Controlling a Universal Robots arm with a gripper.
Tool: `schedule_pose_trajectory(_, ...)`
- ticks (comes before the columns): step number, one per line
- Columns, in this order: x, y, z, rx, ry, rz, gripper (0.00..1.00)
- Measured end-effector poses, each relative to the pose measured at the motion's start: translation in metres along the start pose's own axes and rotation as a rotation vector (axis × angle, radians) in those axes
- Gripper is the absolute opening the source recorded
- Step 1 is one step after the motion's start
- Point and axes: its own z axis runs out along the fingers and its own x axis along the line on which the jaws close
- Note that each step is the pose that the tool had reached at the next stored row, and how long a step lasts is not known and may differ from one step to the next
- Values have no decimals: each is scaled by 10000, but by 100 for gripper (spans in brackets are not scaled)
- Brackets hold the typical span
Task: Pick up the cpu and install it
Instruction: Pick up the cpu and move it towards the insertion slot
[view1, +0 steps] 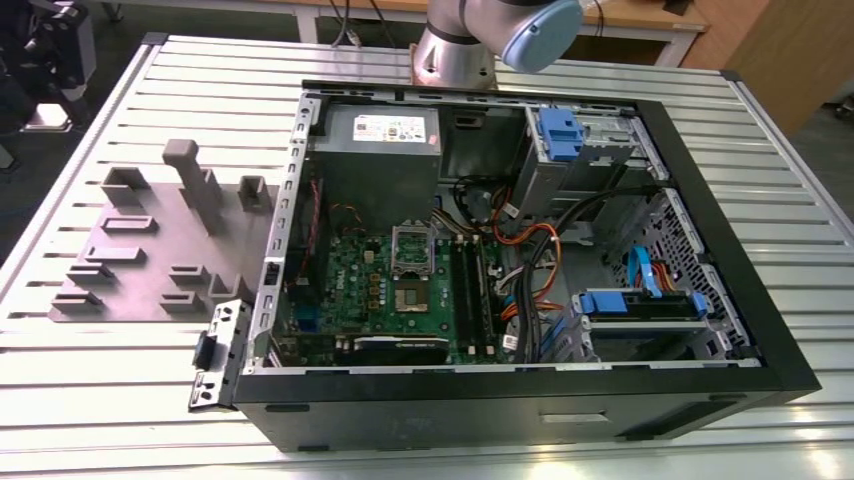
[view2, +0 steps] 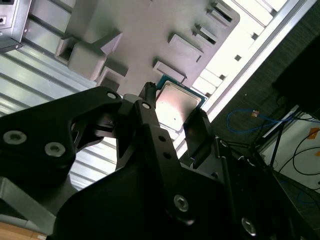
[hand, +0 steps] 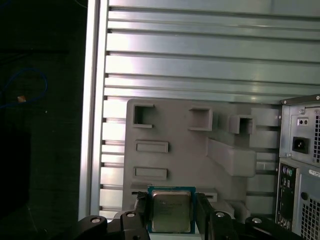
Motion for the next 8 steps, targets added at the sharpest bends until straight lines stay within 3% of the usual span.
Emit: schedule_pose_trajectory(8, -2, 7, -107, 48, 0, -1, 47)
